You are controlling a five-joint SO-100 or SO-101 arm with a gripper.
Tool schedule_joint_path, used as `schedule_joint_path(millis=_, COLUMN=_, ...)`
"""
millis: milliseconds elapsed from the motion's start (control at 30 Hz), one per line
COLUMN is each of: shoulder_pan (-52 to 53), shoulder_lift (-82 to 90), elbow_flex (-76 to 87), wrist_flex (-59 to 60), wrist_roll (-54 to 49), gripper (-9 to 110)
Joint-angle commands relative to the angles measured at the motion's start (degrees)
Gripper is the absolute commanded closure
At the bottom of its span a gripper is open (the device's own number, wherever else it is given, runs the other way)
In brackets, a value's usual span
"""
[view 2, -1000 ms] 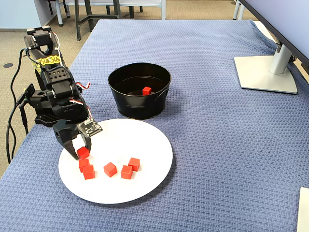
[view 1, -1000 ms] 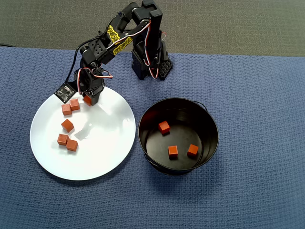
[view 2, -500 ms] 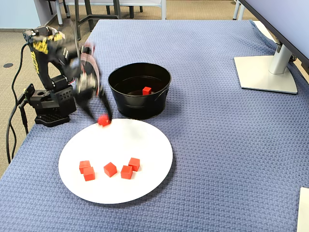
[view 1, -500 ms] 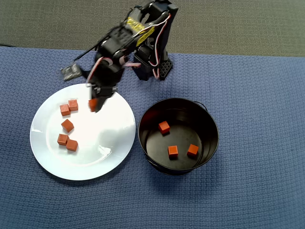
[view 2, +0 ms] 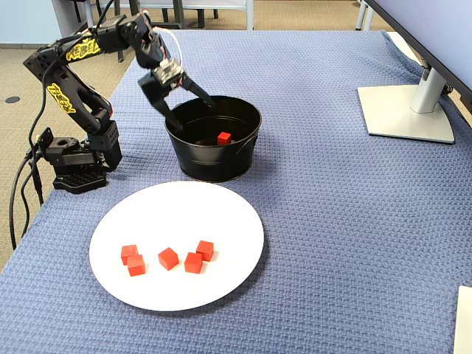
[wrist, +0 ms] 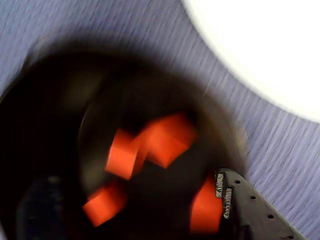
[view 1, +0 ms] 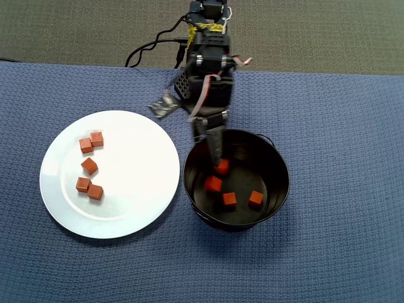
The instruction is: Pick up the red cubes from the white plate and place them in the black recipient
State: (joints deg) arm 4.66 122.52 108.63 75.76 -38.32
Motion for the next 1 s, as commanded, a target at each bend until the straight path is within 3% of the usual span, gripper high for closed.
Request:
schedule_joint_path(millis=0, shoulder_pan=13.9, shoulder_lift=0.6, elbow_flex=2.8, wrist_flex=-6.2, wrist_roll=-13.4, gripper=68)
schedule_joint_path(millis=167, shoulder_pan=32.3, shoulder_lift=-1.6, elbow_flex=6.5, wrist_flex=-15.5, wrist_roll=-30.1, gripper=75)
schedule_joint_path(millis=300, shoulder_pan=39.7, shoulder_lift=-9.0, elbow_flex=5.2, wrist_flex=-19.2, wrist_roll=-32.5, gripper=81)
schedule_joint_path(millis=500, shoulder_pan=44.0, shoulder_lift=-25.0, elbow_flex=-4.8, wrist_flex=-11.6, wrist_roll=-35.9, gripper=83)
schedule_joint_path(millis=667, shoulder_pan=45.8, shoulder_lift=-32.7, elbow_flex=-7.6, wrist_flex=-12.4, wrist_roll=-37.4, gripper=83)
schedule_joint_path(millis=967, shoulder_pan=50.3, shoulder_lift=-38.7, elbow_flex=-11.9, wrist_flex=-10.2, wrist_roll=-52.1, gripper=82)
